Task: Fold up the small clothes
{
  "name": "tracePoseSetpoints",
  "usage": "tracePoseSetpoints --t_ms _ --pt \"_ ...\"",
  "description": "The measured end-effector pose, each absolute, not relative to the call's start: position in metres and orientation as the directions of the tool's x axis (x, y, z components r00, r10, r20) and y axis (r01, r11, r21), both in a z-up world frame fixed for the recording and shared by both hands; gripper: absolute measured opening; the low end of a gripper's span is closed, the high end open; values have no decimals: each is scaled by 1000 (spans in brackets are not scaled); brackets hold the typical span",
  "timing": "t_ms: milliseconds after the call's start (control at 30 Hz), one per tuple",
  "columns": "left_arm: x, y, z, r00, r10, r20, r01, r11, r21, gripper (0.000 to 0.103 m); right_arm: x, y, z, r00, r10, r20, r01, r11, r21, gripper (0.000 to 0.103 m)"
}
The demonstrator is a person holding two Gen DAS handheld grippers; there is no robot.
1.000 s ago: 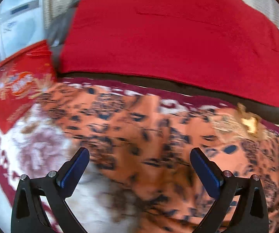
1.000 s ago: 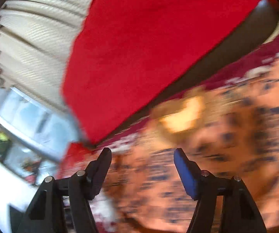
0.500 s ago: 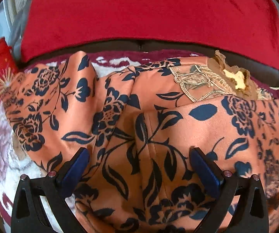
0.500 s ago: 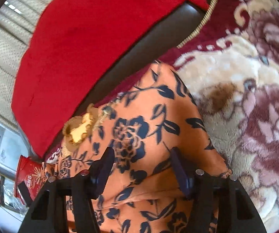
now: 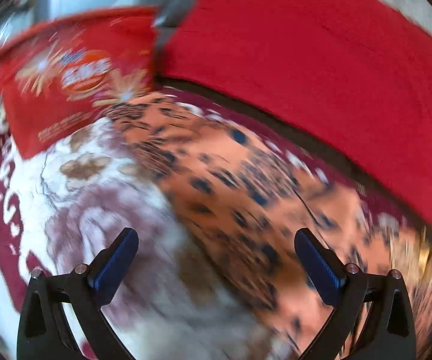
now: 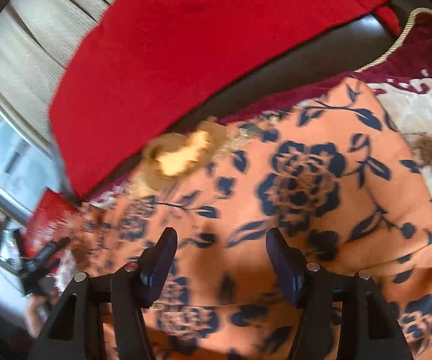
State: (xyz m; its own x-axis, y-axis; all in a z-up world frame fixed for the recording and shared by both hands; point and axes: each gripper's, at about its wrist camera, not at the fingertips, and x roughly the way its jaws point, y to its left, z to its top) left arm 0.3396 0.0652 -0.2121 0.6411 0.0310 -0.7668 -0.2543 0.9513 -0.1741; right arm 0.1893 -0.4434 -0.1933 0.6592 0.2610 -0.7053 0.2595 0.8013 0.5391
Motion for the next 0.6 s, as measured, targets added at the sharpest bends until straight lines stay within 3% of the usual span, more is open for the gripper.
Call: tracePoseSetpoints --t_ms 67,200,433,500,533,600 --pt "355 103 -221 614 68 -786 -346 918 -191 103 192 -436 -193 664 249 -706 239 823 515 65" --pt "379 154 -242 591 -32 -806 -435 829 -352 103 198 -430 -194 661 254 -706 227 829 511 65" --pt "417 179 -247 628 -136 -766 -417 772 -480 102 210 -416 -191 680 262 -685 189 840 508 65" --pt "427 182 -253 635 -160 -756 -417 753 -510 95 214 -412 -194 675 261 -690 182 848 498 65" --pt "431 181 -255 638 -152 -755 -419 754 -506 85 217 -410 -195 673 259 -693 179 851 493 65" --pt "441 180 -257 639 -156 -753 -395 774 -495 52 220 -408 -196 672 256 -694 178 855 488 65"
